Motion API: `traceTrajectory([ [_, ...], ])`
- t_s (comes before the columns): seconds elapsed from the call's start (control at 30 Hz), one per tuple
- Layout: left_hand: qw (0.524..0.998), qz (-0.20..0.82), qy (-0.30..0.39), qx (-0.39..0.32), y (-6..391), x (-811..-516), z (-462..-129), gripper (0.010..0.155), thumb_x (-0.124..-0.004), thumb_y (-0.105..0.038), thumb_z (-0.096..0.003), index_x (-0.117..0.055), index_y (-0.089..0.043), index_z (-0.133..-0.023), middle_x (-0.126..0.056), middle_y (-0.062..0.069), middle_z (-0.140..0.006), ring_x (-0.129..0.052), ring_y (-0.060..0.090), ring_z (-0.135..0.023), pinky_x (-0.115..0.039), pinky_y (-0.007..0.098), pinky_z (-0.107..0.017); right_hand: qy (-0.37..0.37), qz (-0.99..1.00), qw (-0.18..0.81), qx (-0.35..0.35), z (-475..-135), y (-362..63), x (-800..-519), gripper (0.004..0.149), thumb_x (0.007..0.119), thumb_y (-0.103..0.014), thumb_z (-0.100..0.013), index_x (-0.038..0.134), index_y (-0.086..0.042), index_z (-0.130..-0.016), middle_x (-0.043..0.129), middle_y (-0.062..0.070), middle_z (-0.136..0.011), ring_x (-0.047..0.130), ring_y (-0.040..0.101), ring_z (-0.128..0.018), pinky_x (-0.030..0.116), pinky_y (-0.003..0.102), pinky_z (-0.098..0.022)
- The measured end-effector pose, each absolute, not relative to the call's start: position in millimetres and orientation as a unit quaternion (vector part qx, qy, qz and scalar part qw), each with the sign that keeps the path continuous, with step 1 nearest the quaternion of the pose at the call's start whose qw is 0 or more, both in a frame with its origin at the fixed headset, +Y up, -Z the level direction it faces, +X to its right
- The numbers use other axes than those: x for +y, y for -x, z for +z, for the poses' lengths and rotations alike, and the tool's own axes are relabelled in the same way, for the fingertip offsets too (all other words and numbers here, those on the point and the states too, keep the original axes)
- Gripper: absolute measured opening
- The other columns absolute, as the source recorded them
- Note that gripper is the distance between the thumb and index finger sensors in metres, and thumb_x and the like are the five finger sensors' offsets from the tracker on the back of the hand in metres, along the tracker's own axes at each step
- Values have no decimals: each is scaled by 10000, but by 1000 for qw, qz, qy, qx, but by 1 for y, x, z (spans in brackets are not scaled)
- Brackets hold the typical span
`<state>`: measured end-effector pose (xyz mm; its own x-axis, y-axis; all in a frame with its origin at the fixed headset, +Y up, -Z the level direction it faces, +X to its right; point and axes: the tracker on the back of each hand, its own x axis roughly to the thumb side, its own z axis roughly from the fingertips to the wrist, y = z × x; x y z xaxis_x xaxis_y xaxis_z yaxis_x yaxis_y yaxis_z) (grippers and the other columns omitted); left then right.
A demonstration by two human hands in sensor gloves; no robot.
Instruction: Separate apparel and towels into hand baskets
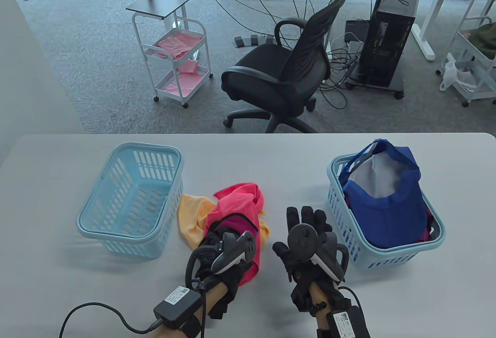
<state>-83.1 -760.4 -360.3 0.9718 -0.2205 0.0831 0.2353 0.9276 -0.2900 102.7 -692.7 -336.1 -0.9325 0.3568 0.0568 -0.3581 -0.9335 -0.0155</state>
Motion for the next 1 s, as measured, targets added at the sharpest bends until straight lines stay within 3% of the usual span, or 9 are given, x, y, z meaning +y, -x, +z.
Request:
traceTrajectory([
  [0.27, 989, -102, 102, -19, 94, -748, -363, 740, -651, -483, -512, -449, -46, -1074, -726, 268, -1006, -981, 383, -826, -868, 488, -602, -27, 983, 183, -10, -336, -104, -693, 885, 768, -485, -401, 238, -199, -1050, 159, 220, -1086, 137, 528, -960, 260, 663, -715],
  [0.53, 995, -19, 101, -16, 116, -718, -357, 712, -623, -453, -527, -438, -53, -1085, -700, 263, -1029, -968, 378, -846, -853, 491, -617, -28, 982, 185, -10, -336, -106, -692, 883, 767, -485, -401, 239, -200, -1049, 159, 223, -1085, 141, 531, -960, 263, 663, -715],
  [0.73, 998, 2, 54, -11, 133, -669, -345, 676, -663, -428, -529, -486, -80, -1081, -741, 244, -1013, -998, 364, -814, -870, 485, -594, -29, 982, 184, -9, -336, -107, -693, 883, 767, -485, -401, 239, -201, -1049, 158, 222, -1084, 141, 531, -960, 262, 664, -715],
  [1.0, 998, -1, -62, 14, 173, -566, -333, 612, -699, -411, -528, -555, -166, -1070, -814, 176, -990, -1043, 315, -775, -893, 461, -573, -36, 982, 185, -11, -334, -105, -692, 881, 767, -485, -402, 240, -202, -1050, 152, 223, -1084, 140, 531, -961, 260, 663, -716],
])
